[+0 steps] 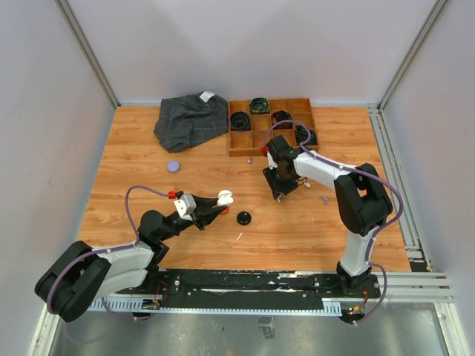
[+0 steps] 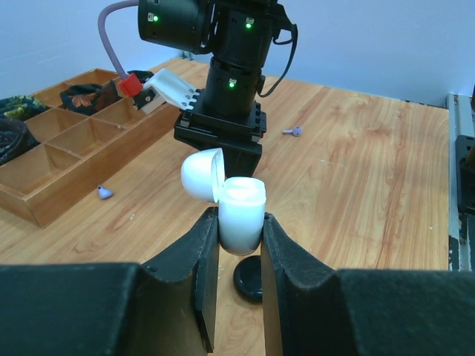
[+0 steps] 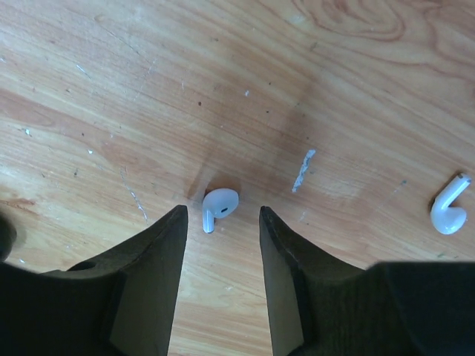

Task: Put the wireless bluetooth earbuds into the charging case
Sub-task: Pick up the earbud from the center of the board, then place the earbud in the charging case.

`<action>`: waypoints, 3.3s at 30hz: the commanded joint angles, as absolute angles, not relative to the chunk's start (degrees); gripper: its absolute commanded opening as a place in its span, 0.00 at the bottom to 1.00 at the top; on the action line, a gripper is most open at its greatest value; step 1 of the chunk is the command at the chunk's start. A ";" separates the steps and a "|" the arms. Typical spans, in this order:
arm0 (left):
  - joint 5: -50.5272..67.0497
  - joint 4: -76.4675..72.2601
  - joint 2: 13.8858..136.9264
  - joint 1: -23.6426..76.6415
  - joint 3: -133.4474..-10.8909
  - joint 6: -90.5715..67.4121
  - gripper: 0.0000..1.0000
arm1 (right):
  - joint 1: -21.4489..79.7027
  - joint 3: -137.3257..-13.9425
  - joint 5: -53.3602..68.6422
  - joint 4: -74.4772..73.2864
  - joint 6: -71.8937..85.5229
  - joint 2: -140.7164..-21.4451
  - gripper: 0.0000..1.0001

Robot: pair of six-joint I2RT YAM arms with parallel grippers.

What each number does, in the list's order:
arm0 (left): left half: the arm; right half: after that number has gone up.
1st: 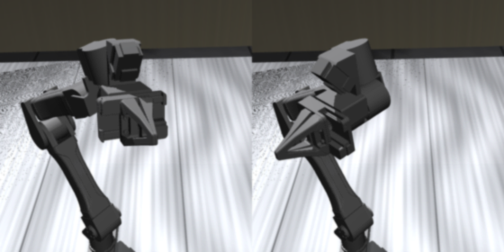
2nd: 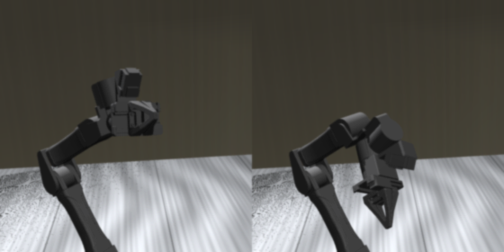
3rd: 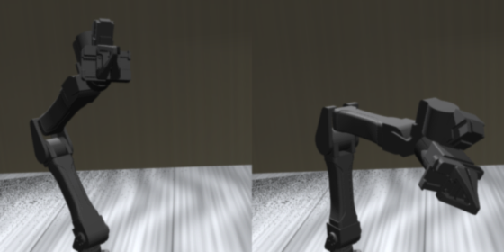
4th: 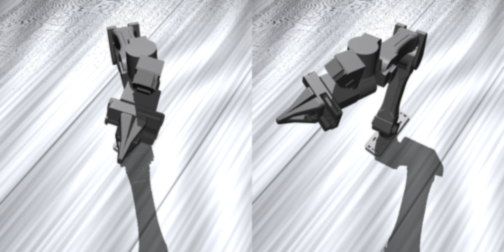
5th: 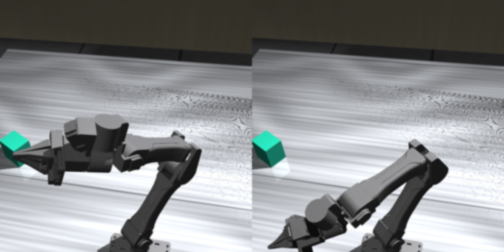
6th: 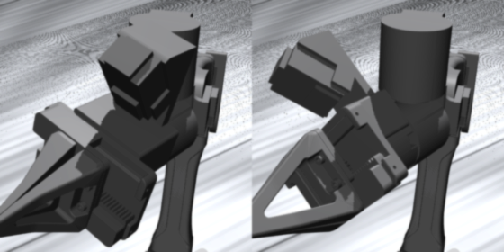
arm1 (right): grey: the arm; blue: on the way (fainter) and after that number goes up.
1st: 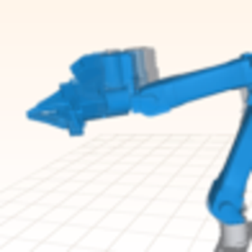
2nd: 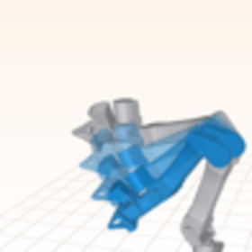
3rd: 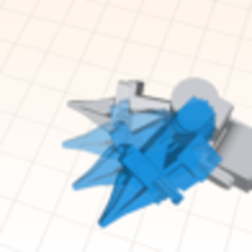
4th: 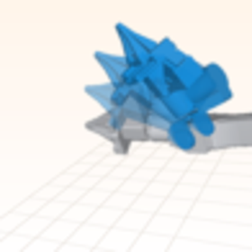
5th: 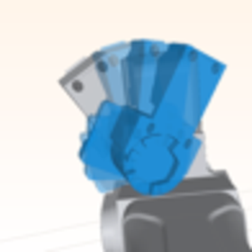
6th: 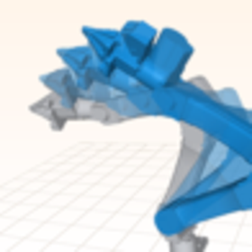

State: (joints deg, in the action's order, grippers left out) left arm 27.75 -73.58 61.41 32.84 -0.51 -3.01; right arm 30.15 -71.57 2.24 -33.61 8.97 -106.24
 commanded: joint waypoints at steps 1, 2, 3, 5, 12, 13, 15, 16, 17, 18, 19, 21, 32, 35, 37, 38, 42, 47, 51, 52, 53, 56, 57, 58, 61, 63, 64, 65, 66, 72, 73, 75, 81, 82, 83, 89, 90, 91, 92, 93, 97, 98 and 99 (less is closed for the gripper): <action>27.89 -74.32 60.67 33.14 0.00 -2.88 0.00 | 29.36 -74.33 3.39 -35.41 9.71 -108.06 0.44; 27.88 -74.20 60.52 33.18 0.00 -2.83 0.00 | 29.36 -74.44 3.50 -35.36 9.75 -108.49 0.44; 27.86 -74.12 60.43 33.14 0.00 -2.83 0.00 | 29.31 -74.59 3.52 -35.41 9.76 -108.87 0.43; 27.86 -73.99 60.32 33.17 0.00 -2.83 0.00 | 29.31 -74.78 3.52 -35.46 9.71 -109.43 0.42; 28.12 -73.92 60.20 33.14 -0.05 -2.91 0.00 | 29.32 -74.37 3.30 -35.68 9.59 -110.38 0.37; 28.17 -73.89 60.14 33.13 -0.01 -2.95 0.00 | 29.32 -74.38 3.44 -35.67 9.54 -110.45 0.35; 28.14 -73.83 60.17 33.18 -0.09 -2.97 0.00 | 29.35 -74.40 3.67 -35.66 9.37 -110.49 0.32; 28.17 -73.91 60.20 33.14 -0.14 -3.03 0.00 | 29.35 -74.34 3.75 -35.53 9.28 -110.41 0.30; 28.25 -73.98 60.16 33.18 -0.09 -3.11 0.00 | 29.36 -74.10 3.96 -35.40 9.23 -110.12 0.28; 28.56 -74.12 60.08 33.18 -0.09 -3.30 0.00 | 29.36 -73.66 4.22 -35.03 9.23 -109.75 0.26; 28.73 -74.25 59.99 33.15 -0.10 -3.40 0.00 | 29.36 -73.08 4.48 -34.40 9.22 -109.25 0.24; 28.71 -74.19 59.78 33.15 -0.02 -3.39 0.00 | 29.43 -71.77 4.94 -33.07 9.36 -108.14 0.20; 28.25 -79.06 64.24 33.17 0.00 -4.52 0.00 | 30.08 -64.79 9.28 -23.64 8.42 -97.62 0.17; 28.47 -82.22 65.94 33.14 0.00 -5.00 0.00 | 30.46 -61.62 11.11 -19.55 8.01 -92.39 0.16; 28.65 -82.49 66.64 33.18 -0.48 -4.63 0.00 | 30.80 -59.68 12.42 -16.46 8.00 -88.31 0.16; 28.65 -82.57 66.93 33.21 -0.71 -4.37 0.00 | 30.99 -58.84 13.37 -14.99 8.04 -86.28 0.16; 29.70 -84.95 67.25 33.17 -1.13 -4.07 0.00 | 31.41 -55.50 17.12 -8.97 8.88 -78.52 0.15; 30.94 -86.36 67.39 33.16 -2.35 -3.28 0.00 | 32.63 -52.04 21.01 -1.94 9.40 -70.33 0.15; 31.29 -90.88 69.08 33.16 -3.31 -4.60 0.00 | 34.69 -50.00 23.16 3.92 9.30 -65.04 0.15; 31.22 -92.59 69.77 33.14 -3.45 -5.42 0.00 | 35.43 -49.46 23.60 5.41 9.17 -63.97 0.15; 31.39 -94.55 70.51 33.14 -3.55 -6.09 0.00 | 36.16 -48.75 23.97 7.14 9.02 -62.94 0.15; 32.36 -98.93 72.58 33.14 -4.21 -8.68 0.00 | 37.76 -46.99 26.01 11.93 8.79 -60.56 0.16; 32.80 -99.95 73.11 33.16 -4.53 -9.49 0.00 | 38.14 -46.68 26.85 13.27 8.71 -60.05 0.16; 33.13 -100.69 73.55 33.14 -4.75 -10.29 0.00 | 38.63 -46.37 27.59 14.45 8.64 -59.69 0.16; 33.67 -101.25 73.87 33.15 -5.42 -11.53 0.00 | 40.12 -46.05 29.89 16.78 8.26 -59.15 0.16; 33.91 -101.25 73.60 33.16 -5.65 -11.95 0.00 | 41.66 -45.78 30.79 18.16 7.45 -59.16 0.17; 34.13 -101.25 73.31 33.16 -5.83 -12.22 0.00 | 42.45 -45.68 31.10 18.76 6.93 -59.27 0.17; 34.37 -101.20 73.04 33.19 -5.99 -12.50 0.00 | 43.17 -45.50 31.42 19.37 6.54 -59.45 0.17; 34.72 -101.24 72.70 33.14 -6.18 -12.82 0.00 | 43.94 -45.35 32.07 20.05 6.29 -59.67 0.17; 35.88 -101.14 69.02 33.15 -6.44 -14.29 0.00 | 46.27 -44.48 35.11 24.80 5.72 -60.64 0.17; 36.00 -101.16 68.37 33.18 -6.42 -14.51 0.00 | 46.65 -44.36 35.15 25.13 5.46 -60.78 0.17; 36.34 -101.16 67.24 33.14 -6.32 -14.95 0.00 | 47.44 -44.30 35.27 25.43 4.97 -61.05 0.17; 37.00 -101.15 64.98 33.14 -6.50 -16.15 0.00 | 49.37 -44.29 36.25 27.16 4.51 -61.85 0.17; 37.14 -101.14 64.69 33.13 -6.58 -16.28 0.00 | 49.60 -44.27 36.40 27.30 4.36 -62.06 0.17; 37.17 -101.13 64.48 33.16 -6.66 -16.42 0.00 | 49.76 -44.29 36.43 27.37 4.20 -62.27 0.17; 38.26 -101.07 62.85 33.13 -6.92 -17.45 0.00 | 50.54 -44.17 35.78 27.46 3.35 -63.23 0.16; 38.36 -101.06 62.59 33.13 -6.94 -17.61 0.00 | 50.63 -44.20 35.58 27.53 3.26 -63.35 0.16; 38.46 -101.07 62.48 33.13 -6.94 -17.68 0.00 | 50.68 -44.25 35.47 27.59 3.23 -63.58 0.16; 38.55 -101.00 62.19 33.13 -6.94 -17.80 0.00 | 50.72 -44.26 35.44 27.51 3.05 -63.76 0.16; 38.56 -101.06 62.02 33.13 -6.94 -17.87 0.00 | 50.74 -44.37 35.34 27.51 3.00 -63.85 0.16; 38.66 -100.98 61.69 33.15 -7.03 -18.23 0.00 | 51.03 -44.24 35.25 27.90 2.99 -63.92 0.16; 38.75 -101.03 61.70 33.14 -7.10 -18.37 0.00 | 51.13 -44.37 35.26 27.92 2.99 -63.99 0.16; 38.79 -101.04 61.78 33.14 -7.12 -18.45 0.00 | 51.19 -44.39 35.39 27.89 2.94 -64.02 0.16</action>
